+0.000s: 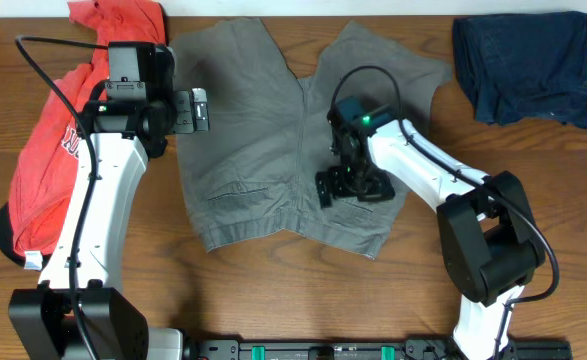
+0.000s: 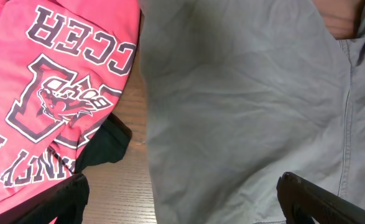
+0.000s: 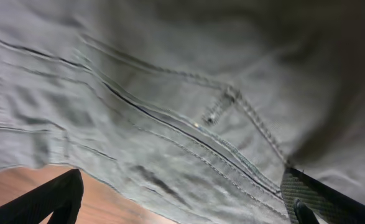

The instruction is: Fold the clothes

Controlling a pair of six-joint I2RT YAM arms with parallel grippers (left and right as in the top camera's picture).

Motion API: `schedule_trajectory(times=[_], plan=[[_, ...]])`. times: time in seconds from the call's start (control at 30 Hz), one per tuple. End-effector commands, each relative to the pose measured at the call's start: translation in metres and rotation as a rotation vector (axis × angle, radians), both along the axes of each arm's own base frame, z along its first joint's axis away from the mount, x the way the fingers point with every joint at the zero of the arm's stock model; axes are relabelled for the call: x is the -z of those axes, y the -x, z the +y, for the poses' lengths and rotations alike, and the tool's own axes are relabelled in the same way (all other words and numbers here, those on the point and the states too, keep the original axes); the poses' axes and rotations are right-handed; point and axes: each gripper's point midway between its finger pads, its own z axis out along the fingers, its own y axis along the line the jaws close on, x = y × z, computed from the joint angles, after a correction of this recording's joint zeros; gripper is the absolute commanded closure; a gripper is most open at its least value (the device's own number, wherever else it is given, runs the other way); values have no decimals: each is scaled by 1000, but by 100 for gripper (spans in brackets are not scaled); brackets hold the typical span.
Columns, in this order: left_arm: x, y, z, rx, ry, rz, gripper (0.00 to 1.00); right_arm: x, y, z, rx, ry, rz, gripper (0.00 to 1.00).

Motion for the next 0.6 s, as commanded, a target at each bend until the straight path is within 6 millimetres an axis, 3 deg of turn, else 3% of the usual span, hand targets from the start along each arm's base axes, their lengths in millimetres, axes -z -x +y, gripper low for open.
schedule_trajectory(times=[0.0,0.3,0.43,0.57], plan=[[3,-1,4,-5,-11,10,2,2,9,-2,14,16,12,1],[10,-1,4,-5,-10,30,2,20,40,-10,38,76,87,1],[15,0,4,-5,-10,48,2,33,49,-31,71,157,98,1],[20,-1,4,-5,-10,59,2,44,54,-67,132,248,117,1]])
